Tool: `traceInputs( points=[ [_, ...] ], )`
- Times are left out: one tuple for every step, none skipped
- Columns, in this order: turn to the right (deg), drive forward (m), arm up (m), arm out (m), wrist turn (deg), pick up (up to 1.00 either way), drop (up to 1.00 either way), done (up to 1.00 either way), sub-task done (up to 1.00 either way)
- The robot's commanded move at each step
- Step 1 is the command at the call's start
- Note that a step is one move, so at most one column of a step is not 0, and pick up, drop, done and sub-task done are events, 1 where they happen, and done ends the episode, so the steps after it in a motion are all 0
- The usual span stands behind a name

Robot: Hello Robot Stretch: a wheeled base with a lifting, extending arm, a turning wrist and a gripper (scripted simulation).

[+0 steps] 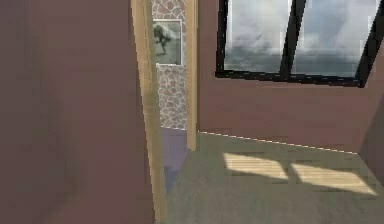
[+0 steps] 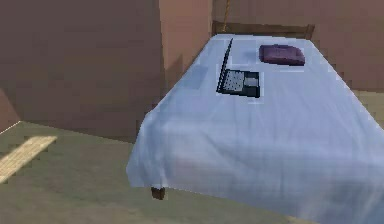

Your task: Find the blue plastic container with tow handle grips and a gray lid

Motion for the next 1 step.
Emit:
traceInputs(
  points=[
    [3.0,0.00,0.00,0.00,0.0,0.00,0.00,0.00,0.00]
  ],
)
